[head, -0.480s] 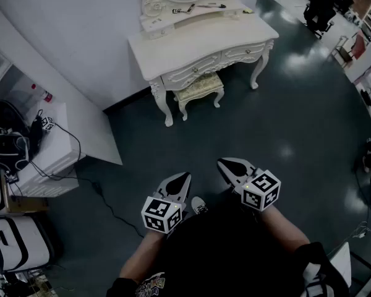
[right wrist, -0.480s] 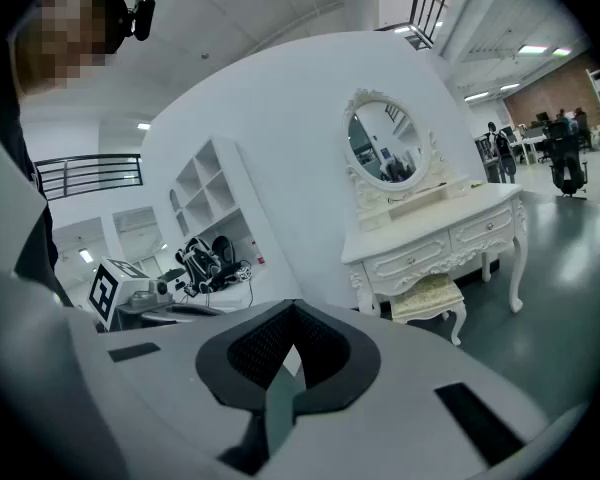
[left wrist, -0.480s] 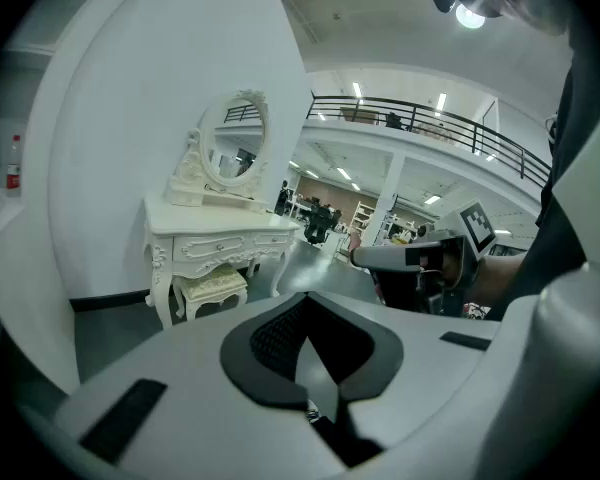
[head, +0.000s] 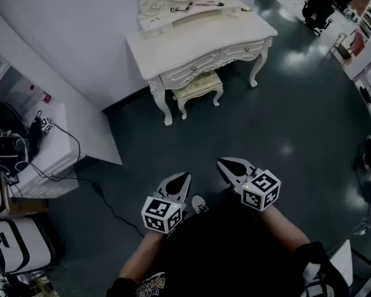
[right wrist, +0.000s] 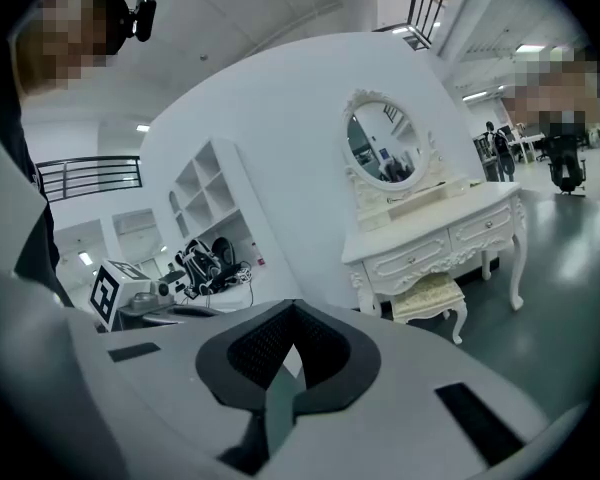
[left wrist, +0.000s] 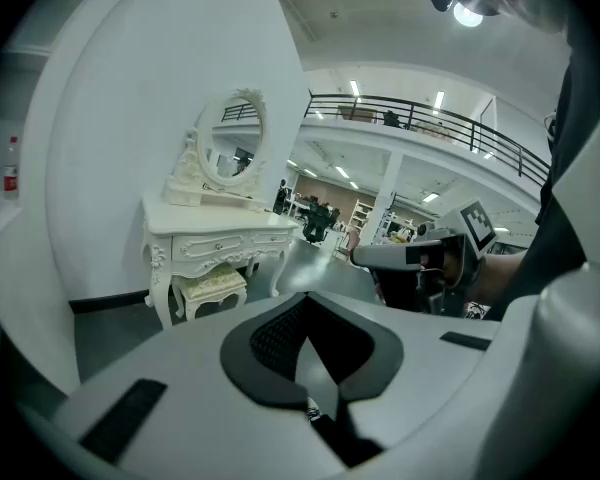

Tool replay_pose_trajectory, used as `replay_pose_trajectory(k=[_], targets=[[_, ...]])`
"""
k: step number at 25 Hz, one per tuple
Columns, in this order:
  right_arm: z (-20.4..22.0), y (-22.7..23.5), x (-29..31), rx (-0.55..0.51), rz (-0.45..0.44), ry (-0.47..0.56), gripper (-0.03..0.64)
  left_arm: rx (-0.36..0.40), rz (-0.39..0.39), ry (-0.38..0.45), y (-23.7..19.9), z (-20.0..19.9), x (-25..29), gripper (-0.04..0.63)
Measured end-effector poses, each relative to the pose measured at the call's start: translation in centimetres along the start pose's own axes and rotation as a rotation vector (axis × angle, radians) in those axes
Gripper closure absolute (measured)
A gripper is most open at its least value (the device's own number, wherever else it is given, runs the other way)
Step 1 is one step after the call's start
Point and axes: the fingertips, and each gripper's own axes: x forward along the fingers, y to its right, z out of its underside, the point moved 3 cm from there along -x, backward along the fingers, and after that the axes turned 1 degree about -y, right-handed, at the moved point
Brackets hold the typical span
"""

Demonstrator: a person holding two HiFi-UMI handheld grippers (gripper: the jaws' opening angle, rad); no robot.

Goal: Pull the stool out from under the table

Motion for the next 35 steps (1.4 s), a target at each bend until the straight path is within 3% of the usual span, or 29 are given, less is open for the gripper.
replay_pose_trajectory(k=[5, 21, 35], targets=[[-0.6, 0.2, -0.2, 0.029, -0.008, 0.042, 0.589, 0.0, -0.002, 0.0, -0.1, -0.1, -0.1, 0.588], [-1.0, 1.2, 0.2, 0.037, 0.001, 0.023, 0.589, -0.017, 0.001, 0.015, -0.8, -0.3, -0.3, 0.588], [-3.2, 2.4, 1.1, 0.018, 0.058, 0.061, 0.589, -0.033, -0.021, 0.018, -3.3, -0.5, -1.1, 0.588]])
